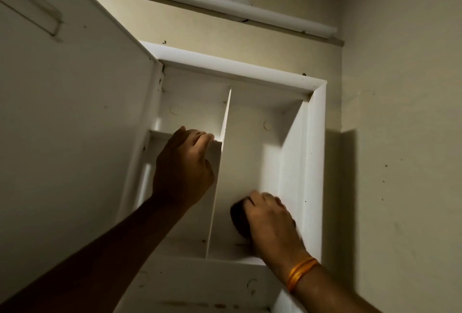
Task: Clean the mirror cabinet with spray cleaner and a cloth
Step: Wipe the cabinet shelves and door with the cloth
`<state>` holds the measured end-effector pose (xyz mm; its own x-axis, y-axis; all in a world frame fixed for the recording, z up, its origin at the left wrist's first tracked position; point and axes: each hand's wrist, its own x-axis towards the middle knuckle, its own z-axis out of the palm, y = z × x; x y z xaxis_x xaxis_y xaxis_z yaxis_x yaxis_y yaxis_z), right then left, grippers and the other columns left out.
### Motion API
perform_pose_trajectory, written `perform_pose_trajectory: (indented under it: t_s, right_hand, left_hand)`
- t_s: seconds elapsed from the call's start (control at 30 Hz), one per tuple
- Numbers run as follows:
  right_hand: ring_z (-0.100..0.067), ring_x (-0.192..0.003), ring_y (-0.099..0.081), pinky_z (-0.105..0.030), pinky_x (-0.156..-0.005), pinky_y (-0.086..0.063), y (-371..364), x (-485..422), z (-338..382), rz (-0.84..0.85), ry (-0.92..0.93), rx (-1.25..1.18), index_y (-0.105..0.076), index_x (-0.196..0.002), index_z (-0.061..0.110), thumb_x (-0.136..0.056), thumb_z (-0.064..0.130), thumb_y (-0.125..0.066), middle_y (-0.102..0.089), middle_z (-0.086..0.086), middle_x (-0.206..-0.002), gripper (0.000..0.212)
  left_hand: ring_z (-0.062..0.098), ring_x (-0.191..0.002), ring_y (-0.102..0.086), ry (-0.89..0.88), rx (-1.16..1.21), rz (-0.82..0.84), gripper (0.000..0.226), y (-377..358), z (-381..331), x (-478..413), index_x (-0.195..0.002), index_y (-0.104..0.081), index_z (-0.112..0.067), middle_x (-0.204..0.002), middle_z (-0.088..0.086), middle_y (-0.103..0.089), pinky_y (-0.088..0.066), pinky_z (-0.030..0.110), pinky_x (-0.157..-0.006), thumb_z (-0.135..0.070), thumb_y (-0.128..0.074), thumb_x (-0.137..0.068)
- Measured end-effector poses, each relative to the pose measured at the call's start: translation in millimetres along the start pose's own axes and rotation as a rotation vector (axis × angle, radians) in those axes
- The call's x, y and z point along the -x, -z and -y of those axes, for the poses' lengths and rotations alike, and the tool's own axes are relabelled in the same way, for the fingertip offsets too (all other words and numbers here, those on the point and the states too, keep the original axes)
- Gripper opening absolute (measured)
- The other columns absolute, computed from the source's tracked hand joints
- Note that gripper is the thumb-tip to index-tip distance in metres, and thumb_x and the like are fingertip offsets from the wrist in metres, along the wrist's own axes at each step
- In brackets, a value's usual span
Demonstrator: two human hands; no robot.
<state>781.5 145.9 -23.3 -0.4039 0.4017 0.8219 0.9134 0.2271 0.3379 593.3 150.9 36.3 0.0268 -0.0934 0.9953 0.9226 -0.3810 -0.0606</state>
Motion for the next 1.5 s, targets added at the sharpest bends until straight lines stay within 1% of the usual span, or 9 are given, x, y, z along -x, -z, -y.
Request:
perform_pose_trajectory:
  t_s: [0.13, 0.37, 0.53, 0.7, 0.87, 1.13, 1.27, 1.4, 1.5]
  right_hand:
    - [-0.017, -0.087, -0.049, -0.028, -0.062, -0.04, 20.0, 0.1, -10.4, 0.267, 0.065, -0.058, -0.058, -0.103, 0.019, -0.068, 0.008, -0.075, -0.043, 0.003, -0.109, 0.041]
    - [-0.031, -0.092, -0.059, -0.031, -0.049, -0.045, 71.0, -108.4, -57.3, -0.282, 0.158, 0.266, -0.065, -0.088, 0.011, -0.063, 0.003, -0.079, -0.059, -0.01, -0.103, 0.03]
    - [-0.031, -0.092, -0.057, -0.031, -0.046, -0.042, 71.9, -147.5, -71.2, -0.19, 0.205, 0.458, -0.064, -0.096, 0.007, -0.069, 0.005, -0.077, -0.059, -0.013, -0.106, 0.031]
    - [-0.034, -0.102, -0.054, -0.041, -0.068, -0.051, 63.1, -144.4, -64.2, -0.124, 0.023, 0.396, -0.05, -0.121, 0.006, -0.064, 0.008, -0.082, -0.048, -0.015, -0.123, 0.065]
    - [-0.043, -0.093, -0.058, -0.047, -0.073, -0.052, 38.3, -120.3, -46.4, -0.189, -0.123, 0.265, -0.046, -0.123, 0.004, -0.075, 0.002, -0.069, -0.043, -0.02, -0.125, 0.053]
    - [-0.03, -0.092, -0.058, -0.036, -0.062, -0.05, 6.0, -21.9, -9.5, 0.034, -0.088, 0.126, -0.051, -0.115, 0.012, -0.057, 0.011, -0.086, -0.048, -0.009, -0.117, 0.068]
    - [-0.028, -0.086, -0.057, -0.037, -0.061, -0.047, -1.3, 13.4, 4.1, 0.151, -0.047, 0.059, -0.052, -0.105, 0.014, -0.08, 0.002, -0.065, -0.047, -0.005, -0.108, 0.03]
    - [-0.028, -0.086, -0.062, -0.032, -0.064, -0.043, 17.2, 1.9, -14.2, 0.302, -0.055, -0.15, -0.059, -0.095, 0.021, -0.078, 0.011, -0.062, -0.052, 0.004, -0.095, 0.02]
    - [-0.028, -0.087, -0.061, -0.034, -0.07, -0.049, 42.6, -36.6, -26.8, 0.15, -0.108, -0.285, -0.061, -0.087, 0.023, -0.072, 0.009, -0.063, -0.057, 0.003, -0.093, 0.021]
  left_hand:
    - [0.03, -0.101, -0.065, -0.027, -0.021, 0.002, 0.043, 2.0, 3.4, -1.9, -0.109, -0.07, 0.0, -0.103, 0.013, -0.072, -0.046, 0.038, -0.101, 0.009, -0.063, -0.068]
    - [0.03, -0.102, -0.065, -0.067, -0.03, 0.02, 0.045, 0.3, 7.0, 0.6, -0.11, -0.069, 0.0, -0.104, 0.013, -0.071, -0.045, 0.037, -0.099, 0.007, -0.069, -0.066]
    - [0.03, -0.103, -0.064, -0.058, -0.026, -0.013, 0.036, -4.4, 7.1, 2.0, -0.111, -0.068, 0.0, -0.105, 0.013, -0.071, -0.049, 0.041, -0.098, 0.003, -0.061, -0.075]
    - [0.029, -0.102, -0.064, -0.081, -0.042, -0.054, 0.036, -10.5, 10.8, 3.2, -0.11, -0.068, -0.001, -0.104, 0.012, -0.071, -0.049, 0.04, -0.098, 0.005, -0.064, -0.075]
    - [0.028, -0.099, -0.064, -0.076, -0.05, -0.101, 0.031, -12.8, 9.8, 3.6, -0.11, -0.069, -0.002, -0.102, 0.013, -0.072, -0.047, 0.037, -0.098, -0.002, -0.053, -0.083]
    - [0.029, -0.096, -0.065, -0.018, 0.012, -0.153, 0.033, -13.3, 3.1, 3.3, -0.106, -0.07, -0.001, -0.097, 0.012, -0.072, -0.044, 0.033, -0.101, 0.002, -0.049, -0.081]
    - [0.028, -0.096, -0.065, -0.008, 0.019, -0.089, 0.033, -3.4, 1.8, 0.2, -0.107, -0.07, -0.002, -0.097, 0.012, -0.072, -0.045, 0.029, -0.093, -0.002, -0.048, -0.083]
    - [0.028, -0.097, -0.063, -0.025, 0.012, -0.023, 0.034, 2.9, 3.3, -3.6, -0.108, -0.069, -0.002, -0.097, 0.012, -0.071, -0.047, 0.028, -0.086, 0.003, -0.055, -0.077]
    - [0.029, -0.1, -0.061, -0.032, 0.005, 0.02, 0.04, 4.7, 5.1, -2.3, -0.112, -0.068, -0.001, -0.1, 0.012, -0.07, -0.048, 0.03, -0.085, 0.003, -0.055, -0.074]
